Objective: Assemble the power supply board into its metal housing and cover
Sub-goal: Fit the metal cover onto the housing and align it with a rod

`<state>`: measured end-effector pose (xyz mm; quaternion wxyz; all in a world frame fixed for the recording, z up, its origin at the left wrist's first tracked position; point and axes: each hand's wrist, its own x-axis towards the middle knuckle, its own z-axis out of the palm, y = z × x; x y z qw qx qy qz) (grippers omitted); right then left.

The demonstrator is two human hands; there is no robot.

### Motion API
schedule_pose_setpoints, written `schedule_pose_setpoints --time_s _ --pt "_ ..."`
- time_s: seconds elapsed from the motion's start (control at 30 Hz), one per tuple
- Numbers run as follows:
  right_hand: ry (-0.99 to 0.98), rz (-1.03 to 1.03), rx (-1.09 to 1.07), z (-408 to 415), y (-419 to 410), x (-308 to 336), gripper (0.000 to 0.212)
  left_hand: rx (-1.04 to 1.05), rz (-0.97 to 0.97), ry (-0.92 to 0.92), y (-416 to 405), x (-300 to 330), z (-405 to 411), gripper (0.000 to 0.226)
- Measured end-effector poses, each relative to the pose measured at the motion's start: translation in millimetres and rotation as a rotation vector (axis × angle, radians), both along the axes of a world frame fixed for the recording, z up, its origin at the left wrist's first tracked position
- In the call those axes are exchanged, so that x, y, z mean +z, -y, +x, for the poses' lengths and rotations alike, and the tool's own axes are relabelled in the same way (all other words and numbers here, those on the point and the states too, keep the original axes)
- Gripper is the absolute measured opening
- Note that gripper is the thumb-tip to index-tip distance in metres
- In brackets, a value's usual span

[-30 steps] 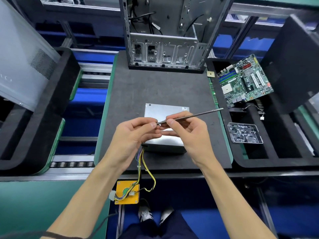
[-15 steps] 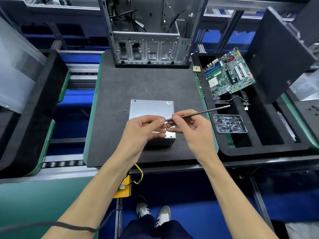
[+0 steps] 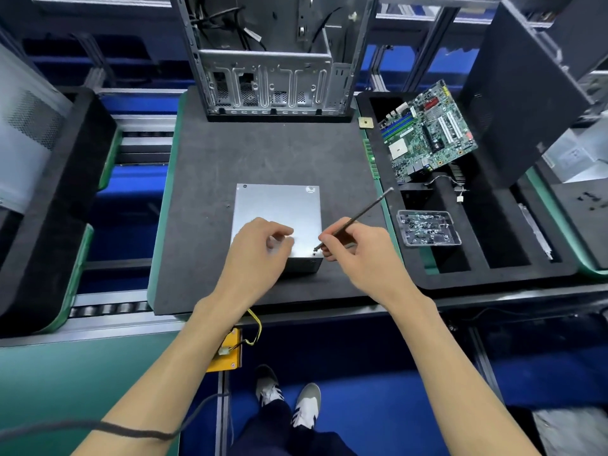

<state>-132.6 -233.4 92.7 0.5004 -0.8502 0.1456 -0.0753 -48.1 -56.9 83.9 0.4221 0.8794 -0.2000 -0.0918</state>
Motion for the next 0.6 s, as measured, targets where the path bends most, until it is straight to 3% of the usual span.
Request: schedule_pose_setpoints --time_s 0.1,0.6 --pt "-0.052 -0.119 0.052 1.3 0.9 -0.8 0.01 -0.088 0.12 0.04 -1.4 -7.8 -3.8 0.022" --pt "-0.13 -0.247 0.119 5.0 2.1 3.5 0.011 -0.06 0.132 0.062 1.7 -10.1 -4.6 0.02"
